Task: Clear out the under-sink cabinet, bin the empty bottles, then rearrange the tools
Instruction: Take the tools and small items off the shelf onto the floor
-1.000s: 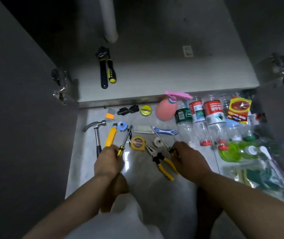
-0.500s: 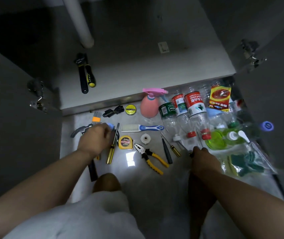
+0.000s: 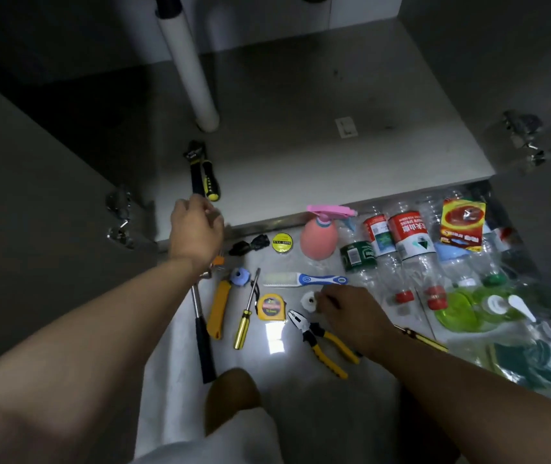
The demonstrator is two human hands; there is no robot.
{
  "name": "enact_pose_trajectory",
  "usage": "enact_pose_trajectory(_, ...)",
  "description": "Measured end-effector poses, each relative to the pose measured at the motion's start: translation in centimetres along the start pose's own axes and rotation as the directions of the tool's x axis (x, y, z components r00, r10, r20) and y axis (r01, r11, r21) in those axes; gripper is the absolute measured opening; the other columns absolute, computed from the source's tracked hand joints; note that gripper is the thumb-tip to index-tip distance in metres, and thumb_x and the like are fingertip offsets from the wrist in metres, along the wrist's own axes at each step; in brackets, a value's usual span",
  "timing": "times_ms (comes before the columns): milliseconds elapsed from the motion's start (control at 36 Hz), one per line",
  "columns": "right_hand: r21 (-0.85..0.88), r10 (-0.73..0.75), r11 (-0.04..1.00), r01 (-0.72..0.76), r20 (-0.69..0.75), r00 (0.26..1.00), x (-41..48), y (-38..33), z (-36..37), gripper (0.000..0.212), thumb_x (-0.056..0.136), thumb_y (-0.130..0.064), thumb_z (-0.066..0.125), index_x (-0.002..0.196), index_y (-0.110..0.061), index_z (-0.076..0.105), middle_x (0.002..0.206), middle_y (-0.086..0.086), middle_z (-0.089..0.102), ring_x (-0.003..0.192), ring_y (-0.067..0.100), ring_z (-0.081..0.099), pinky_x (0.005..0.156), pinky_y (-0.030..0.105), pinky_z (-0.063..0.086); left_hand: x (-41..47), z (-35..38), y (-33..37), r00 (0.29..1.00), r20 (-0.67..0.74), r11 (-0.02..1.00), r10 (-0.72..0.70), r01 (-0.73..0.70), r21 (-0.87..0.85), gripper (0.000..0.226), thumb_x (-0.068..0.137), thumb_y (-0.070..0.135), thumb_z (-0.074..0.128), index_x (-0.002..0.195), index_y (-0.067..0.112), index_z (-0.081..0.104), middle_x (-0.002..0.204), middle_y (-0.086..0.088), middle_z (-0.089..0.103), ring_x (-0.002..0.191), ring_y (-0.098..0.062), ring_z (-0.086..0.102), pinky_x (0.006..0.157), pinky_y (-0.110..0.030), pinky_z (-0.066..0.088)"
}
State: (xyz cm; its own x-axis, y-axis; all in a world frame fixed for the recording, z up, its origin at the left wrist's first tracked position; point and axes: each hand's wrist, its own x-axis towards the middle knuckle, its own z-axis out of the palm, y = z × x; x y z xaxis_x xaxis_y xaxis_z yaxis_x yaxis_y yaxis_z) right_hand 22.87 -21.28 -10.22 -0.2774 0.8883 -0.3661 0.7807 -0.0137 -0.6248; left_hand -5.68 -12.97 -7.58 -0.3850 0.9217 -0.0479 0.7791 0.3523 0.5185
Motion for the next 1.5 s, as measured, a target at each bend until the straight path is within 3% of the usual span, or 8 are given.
enact_pose_trajectory(83, 0.086, -0.109, 0.990, 0.109, -0.006, 0.994, 1.9, -3.2, -0.2, 0.032, 0.101, -0.034, 0.049, 0.077, -0.021, 0.065, 0.066, -0.007, 0.064, 0.063, -0.001, 0.058, 0.056, 0.012, 0.036, 2.6, -0.3, -0.1, 0.993, 0.005, 0.993, -0.114, 0.114, 0.018, 0.033, 0.092, 0.022, 0.065, 0.123, 0.016, 0.055, 0.132, -0.016, 0.044, 0.127, -0.035, 0.045, 0.107, -0.039, 0.040)
enact_pose_trajectory(194, 0.107, -0.226, 0.969, 0.222, 0.024, 0.974, 5.2, -6.5, -0.7, 0.028, 0.102, -0.029, 0.049, 0.084, -0.014, 0.066, 0.077, -0.001, 0.068, 0.074, 0.013, 0.064, 0.069, 0.030, 0.049, 5.5, -0.3, 0.0, 0.962, 0.070, 0.964, -0.265, 0.266, 0.003, 0.061, 0.082, 0.011, 0.067, 0.137, 0.021, 0.045, 0.138, -0.014, 0.044, 0.129, -0.034, 0.046, 0.106, -0.037, 0.040)
enact_pose_trajectory(361, 0.070, -0.204, 0.977, 0.199, 0.067, 0.977, 12.6, -10.8, -0.4, 0.010, 0.095, -0.019, 0.056, 0.099, -0.012, 0.061, 0.095, 0.008, 0.064, 0.082, 0.023, 0.061, 0.075, 0.037, 0.051, 8.1, 0.7, -1.1, 0.958, 0.030, 0.959, -0.284, 0.284, -0.006, 0.042, 0.090, 0.018, 0.068, 0.127, 0.007, 0.050, 0.131, -0.020, 0.054, 0.123, -0.040, 0.052, 0.101, -0.043, 0.044)
enact_pose_trajectory(667, 0.054, -0.233, 0.972, 0.231, 0.035, 0.972, 23.5, -18.3, 2.2, 0.065, 0.092, -0.031, 0.066, 0.150, -0.027, 0.037, 0.139, 0.014, 0.041, 0.119, 0.034, 0.056, 0.103, 0.036, 0.046, 9.5, 1.0, -2.8, 0.902, 0.053, 0.902, -0.429, 0.431, -0.030, 0.042, 0.092, 0.030, 0.069, 0.123, 0.005, 0.057, 0.129, -0.019, 0.063, 0.123, -0.037, 0.059, 0.102, -0.038, 0.049)
enact_pose_trajectory(861, -0.256, -0.361, 0.909, 0.327, -0.094, 0.928, 23.0, -17.0, 3.7, 0.036, 0.091, -0.037, 0.065, 0.122, -0.025, 0.051, 0.118, 0.010, 0.054, 0.106, 0.033, 0.055, 0.084, 0.040, 0.051, 7.3, 2.0, -4.2, 0.914, 0.029, 0.890, -0.406, 0.402, -0.215, 0.017, 0.095, 0.025, 0.066, 0.097, 0.010, 0.058, 0.097, -0.009, 0.065, 0.089, -0.027, 0.060, 0.074, -0.026, 0.042)
enact_pose_trajectory(1083, -0.157, -0.135, 0.978, 0.139, 0.036, 0.990, 17.6, -13.8, 0.5, 0.036, 0.083, -0.023, 0.067, 0.104, -0.021, 0.038, 0.100, 0.013, 0.057, 0.084, 0.032, 0.054, 0.065, 0.031, 0.034, -1.2, 1.4, -3.2, 0.887, 0.252, 0.569, -0.388, 0.446, -0.691, 0.026, 0.098, 0.016, 0.065, 0.076, 0.020, 0.051, 0.084, -0.010, 0.049, 0.069, -0.016, 0.042, 0.061, -0.028, 0.034)
enact_pose_trajectory(1333, -0.140, 0.078, 0.988, -0.066, 0.085, 0.993, 2.6, -3.0, -3.1, 0.030, 0.078, -0.036, 0.073, 0.077, -0.026, 0.044, 0.073, -0.009, 0.049, 0.070, 0.016, 0.051, 0.053, 0.023, 0.029, -11.0, 2.0, -2.2, 0.830, 0.537, 0.458, -0.148, 0.539, -0.707, 0.011, 0.100, 0.015, 0.060, 0.104, 0.006, 0.066, 0.080, -0.005, 0.061, 0.064, -0.009, 0.048, 0.053, -0.018, 0.036)
enact_pose_trajectory(1500, -0.266, 0.332, 0.924, -0.275, 0.200, 0.922, -5.7, 4.9, -3.1, 0.031, 0.075, -0.040, 0.070, 0.100, -0.026, 0.058, 0.106, 0.002, 0.061, 0.105, 0.027, 0.061, 0.079, 0.029, 0.045, -15.5, 3.5, -0.6, 0.714, 0.699, 0.496, -0.032, 0.618, -0.609, 0.014, 0.097, 0.016, 0.064, 0.108, 0.007, 0.063, 0.082, -0.007, 0.055, 0.061, -0.007, 0.050, 0.050, -0.015, 0.038)
